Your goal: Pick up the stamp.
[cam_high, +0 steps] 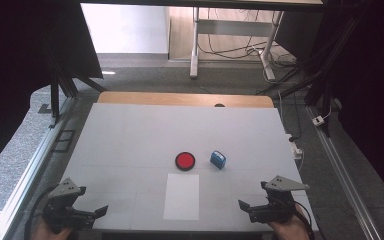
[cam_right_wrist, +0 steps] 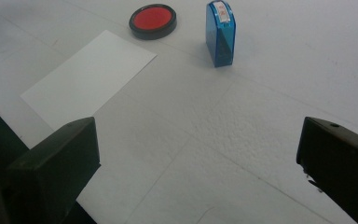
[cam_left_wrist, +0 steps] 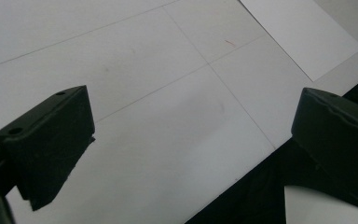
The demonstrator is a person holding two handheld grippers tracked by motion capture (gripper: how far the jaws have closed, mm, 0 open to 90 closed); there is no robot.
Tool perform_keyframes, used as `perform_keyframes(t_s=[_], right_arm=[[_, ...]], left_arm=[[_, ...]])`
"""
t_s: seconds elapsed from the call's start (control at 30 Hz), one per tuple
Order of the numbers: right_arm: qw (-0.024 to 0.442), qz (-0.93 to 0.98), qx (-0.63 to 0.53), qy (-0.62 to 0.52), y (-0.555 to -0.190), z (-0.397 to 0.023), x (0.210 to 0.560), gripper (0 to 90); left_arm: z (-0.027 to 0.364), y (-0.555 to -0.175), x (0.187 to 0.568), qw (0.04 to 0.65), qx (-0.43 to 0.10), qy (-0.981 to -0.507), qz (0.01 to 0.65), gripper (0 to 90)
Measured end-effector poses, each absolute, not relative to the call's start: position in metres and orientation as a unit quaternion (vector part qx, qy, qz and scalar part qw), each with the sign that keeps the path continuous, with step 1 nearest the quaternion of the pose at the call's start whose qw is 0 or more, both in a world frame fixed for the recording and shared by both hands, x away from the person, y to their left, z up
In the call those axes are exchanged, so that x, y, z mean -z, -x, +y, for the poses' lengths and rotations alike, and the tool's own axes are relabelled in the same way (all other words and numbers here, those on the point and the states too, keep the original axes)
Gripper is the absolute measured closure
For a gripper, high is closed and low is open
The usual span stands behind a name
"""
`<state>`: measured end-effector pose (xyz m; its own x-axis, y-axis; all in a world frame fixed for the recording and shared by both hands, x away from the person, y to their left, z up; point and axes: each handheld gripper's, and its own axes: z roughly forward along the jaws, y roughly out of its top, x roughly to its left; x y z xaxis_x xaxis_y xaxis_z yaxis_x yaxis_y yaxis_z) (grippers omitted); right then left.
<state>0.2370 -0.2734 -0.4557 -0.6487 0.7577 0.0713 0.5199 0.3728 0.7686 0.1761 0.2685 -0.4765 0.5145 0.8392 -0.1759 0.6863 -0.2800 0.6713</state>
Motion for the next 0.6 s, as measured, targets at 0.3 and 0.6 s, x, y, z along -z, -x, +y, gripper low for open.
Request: perform_keyframes(t_s=[0.3, 0.6], right_arm=[[0.147, 0.821, -0.408, -0.370, -0.240, -0.268, 0.454, 0.0], [0.142, 0.834, -0.411, -0.341, -0.242, -0.258, 0.455, 0.0]], left_arm=[[0.269, -0.177, 0.477, 0.359, -0.102, -0.793, 0.482, 0.0], [0.270, -0.177, 0.477, 0.363, -0.097, -0.792, 0.482, 0.0]])
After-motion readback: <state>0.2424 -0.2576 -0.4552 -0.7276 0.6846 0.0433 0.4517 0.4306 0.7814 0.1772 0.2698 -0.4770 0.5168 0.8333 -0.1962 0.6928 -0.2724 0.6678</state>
